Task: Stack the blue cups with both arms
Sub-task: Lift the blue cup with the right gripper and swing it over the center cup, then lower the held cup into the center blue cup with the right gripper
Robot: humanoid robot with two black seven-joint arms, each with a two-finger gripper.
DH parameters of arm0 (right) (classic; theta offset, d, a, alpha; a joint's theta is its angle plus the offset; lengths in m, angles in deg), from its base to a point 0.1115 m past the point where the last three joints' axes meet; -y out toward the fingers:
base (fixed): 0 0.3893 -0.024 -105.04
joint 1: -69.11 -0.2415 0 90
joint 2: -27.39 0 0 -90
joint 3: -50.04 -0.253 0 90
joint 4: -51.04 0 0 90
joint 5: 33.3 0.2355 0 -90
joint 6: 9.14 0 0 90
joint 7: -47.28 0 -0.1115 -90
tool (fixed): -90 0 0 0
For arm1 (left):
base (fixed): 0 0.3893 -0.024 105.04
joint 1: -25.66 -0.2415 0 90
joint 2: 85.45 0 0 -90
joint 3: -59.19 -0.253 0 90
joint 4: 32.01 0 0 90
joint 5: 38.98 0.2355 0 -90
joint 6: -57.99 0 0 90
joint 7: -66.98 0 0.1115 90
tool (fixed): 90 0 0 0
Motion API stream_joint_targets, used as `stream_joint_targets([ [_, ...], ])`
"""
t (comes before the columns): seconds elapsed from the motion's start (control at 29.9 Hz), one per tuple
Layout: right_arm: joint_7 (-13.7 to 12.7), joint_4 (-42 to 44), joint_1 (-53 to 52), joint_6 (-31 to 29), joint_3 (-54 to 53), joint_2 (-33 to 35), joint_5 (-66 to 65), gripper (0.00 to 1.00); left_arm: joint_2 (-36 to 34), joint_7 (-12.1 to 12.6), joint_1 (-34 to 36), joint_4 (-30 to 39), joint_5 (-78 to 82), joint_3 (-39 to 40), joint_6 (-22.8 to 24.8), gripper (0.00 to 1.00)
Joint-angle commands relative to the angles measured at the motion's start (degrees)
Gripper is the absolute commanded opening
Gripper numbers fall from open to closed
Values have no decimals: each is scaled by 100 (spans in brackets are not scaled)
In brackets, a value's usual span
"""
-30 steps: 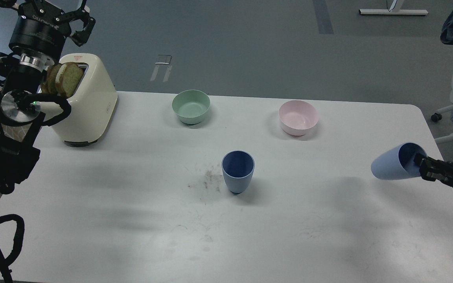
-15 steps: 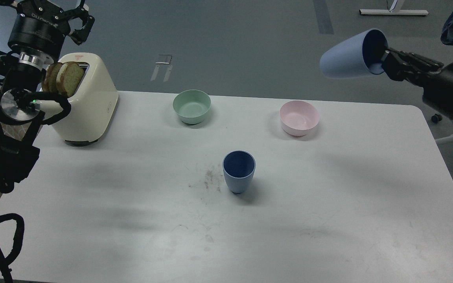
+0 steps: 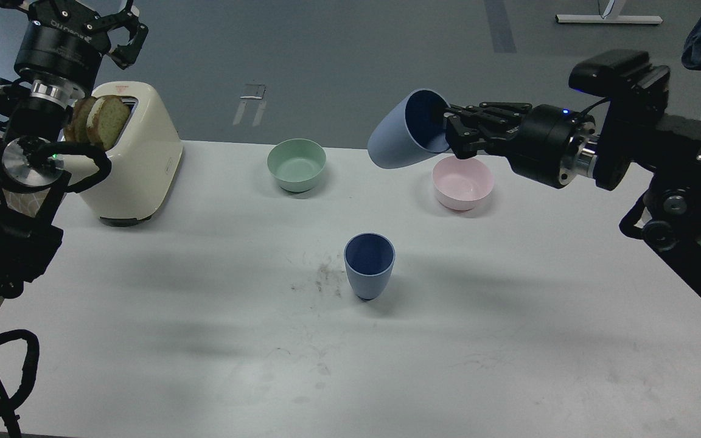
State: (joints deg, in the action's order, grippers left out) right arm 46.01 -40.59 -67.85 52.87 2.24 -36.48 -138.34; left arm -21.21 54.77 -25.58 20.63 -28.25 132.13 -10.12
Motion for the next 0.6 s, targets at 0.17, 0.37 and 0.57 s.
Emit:
stream_joint_targets([
  [0.17,-523,-4,-252,-1,578,-100,-8,0,-8,-1,0,1,17,-17,-1,98],
  [0.37,-550,-57,-235,-1,992,-47,0,0,1,8,44,1,26,-43,-9,98],
  [0.57,-550,-276,-130,-1,1010,14,70,0,-8,8,193,1,43,-52,-1,98],
])
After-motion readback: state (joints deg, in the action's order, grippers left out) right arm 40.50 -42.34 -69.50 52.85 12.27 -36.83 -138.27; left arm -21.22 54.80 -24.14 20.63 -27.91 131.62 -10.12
